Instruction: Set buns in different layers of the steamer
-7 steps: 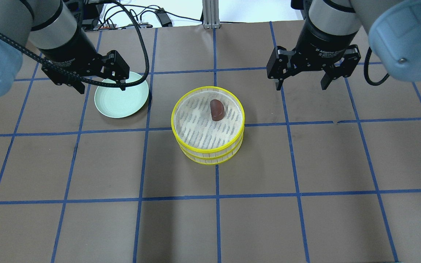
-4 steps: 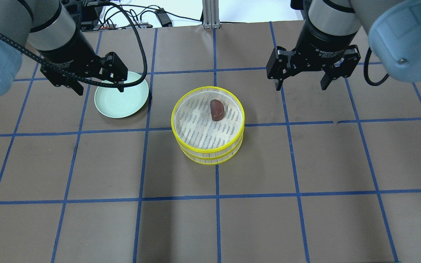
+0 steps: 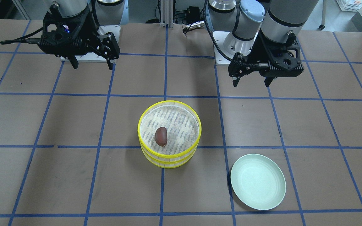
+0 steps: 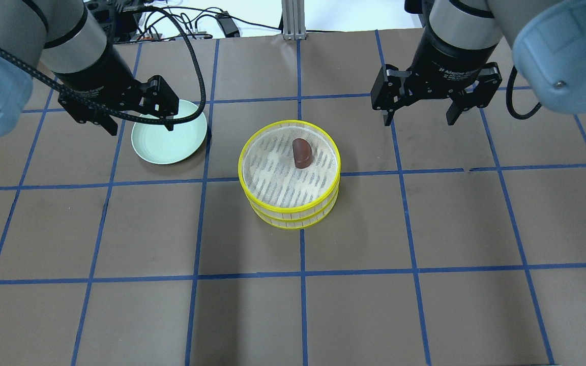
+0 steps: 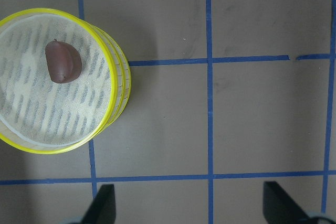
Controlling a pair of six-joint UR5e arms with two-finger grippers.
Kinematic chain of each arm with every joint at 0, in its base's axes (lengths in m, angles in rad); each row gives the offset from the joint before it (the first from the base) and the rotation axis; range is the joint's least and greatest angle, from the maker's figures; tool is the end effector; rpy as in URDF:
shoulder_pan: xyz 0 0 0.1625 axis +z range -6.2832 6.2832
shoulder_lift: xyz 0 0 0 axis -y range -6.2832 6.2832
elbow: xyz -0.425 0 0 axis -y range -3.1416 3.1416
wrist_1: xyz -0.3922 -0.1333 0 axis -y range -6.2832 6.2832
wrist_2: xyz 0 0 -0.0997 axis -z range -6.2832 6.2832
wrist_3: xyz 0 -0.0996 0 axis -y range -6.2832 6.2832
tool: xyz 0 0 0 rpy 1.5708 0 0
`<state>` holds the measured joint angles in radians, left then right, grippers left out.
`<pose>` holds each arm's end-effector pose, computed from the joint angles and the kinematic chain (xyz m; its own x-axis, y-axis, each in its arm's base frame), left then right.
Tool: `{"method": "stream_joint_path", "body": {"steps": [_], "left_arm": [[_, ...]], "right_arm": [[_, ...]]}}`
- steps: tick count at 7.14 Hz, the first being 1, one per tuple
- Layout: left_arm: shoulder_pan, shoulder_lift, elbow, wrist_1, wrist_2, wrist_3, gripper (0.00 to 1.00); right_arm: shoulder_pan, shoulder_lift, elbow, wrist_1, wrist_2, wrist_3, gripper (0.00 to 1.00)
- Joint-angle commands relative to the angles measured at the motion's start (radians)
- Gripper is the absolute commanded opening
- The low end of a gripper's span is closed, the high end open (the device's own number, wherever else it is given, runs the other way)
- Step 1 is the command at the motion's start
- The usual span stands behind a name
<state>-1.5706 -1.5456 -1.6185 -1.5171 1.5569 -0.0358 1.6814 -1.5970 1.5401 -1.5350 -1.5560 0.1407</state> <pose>-0.1346 -0.4842 0.4821 -0.9993 -0.0355 0.0150 -0.0360 0.9989 -0.0307 0.1872 -0.4644 0.5122 -0.9994 0.0298 -0.0176 0.0301 0.9994 -0.0188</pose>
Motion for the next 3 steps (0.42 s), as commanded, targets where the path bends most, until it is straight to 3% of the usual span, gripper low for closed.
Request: {"method": "stream_joint_path", "body": {"steps": [1,3], "left_arm": [[0.0,0.001,-0.006,0.0,0.0,0.002,1.0],[0.0,0.001,-0.006,0.0,-0.001,0.002,1.0]], "right_arm": [[0.0,0.0,0.0,0.001,-0.004,0.0,1.0],[0.0,0.0,0.0,-0.001,0.001,0.0,1.0]]}}
